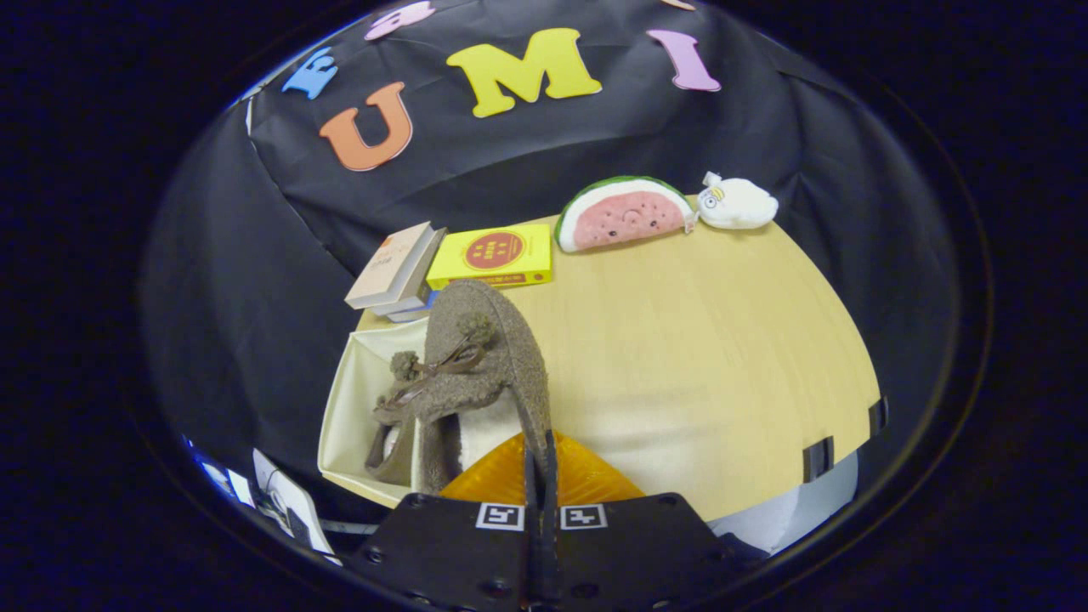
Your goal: Open the storage box then place both shoes into the box .Put the left shoe in first, then the right shoe, with the right side of both shoes facing outward in a uniform manner.
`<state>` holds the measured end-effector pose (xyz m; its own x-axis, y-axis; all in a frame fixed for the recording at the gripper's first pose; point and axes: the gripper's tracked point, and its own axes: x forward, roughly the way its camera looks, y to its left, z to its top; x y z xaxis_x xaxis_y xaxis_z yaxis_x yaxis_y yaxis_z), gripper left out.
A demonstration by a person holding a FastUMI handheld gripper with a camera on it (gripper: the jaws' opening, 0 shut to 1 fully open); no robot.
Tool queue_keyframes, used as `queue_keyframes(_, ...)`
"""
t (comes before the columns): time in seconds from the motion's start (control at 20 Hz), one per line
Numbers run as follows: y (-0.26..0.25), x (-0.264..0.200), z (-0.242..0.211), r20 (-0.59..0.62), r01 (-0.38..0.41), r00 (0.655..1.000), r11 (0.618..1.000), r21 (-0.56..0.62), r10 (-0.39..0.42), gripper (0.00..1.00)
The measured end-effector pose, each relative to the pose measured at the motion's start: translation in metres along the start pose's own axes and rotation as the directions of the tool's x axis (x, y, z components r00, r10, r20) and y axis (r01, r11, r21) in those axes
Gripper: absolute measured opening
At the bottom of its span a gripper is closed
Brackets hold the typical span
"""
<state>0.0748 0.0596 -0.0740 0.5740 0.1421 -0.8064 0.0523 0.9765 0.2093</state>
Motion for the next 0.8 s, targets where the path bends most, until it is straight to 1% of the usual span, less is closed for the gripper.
queue_keyframes(0.15,0.048,0.006,0.0,0.024,-0.023,0.999,1.0,-0.021,0.024,0.01)
queue_keyframes(0.4,0.111,0.025,-0.012,0.044,-0.052,0.998,0.999,-0.005,0.052,0.01)
queue_keyframes(0.55,0.133,0.044,-0.025,0.039,-0.062,0.997,0.998,-0.005,0.062,0.01)
queue_keyframes(0.65,0.141,0.058,-0.026,0.053,-0.052,0.997,0.999,0.0,0.052,0.01)
queue_keyframes(0.8,0.147,0.078,-0.035,0.036,-0.036,0.999,0.999,-0.002,0.036,0.01)
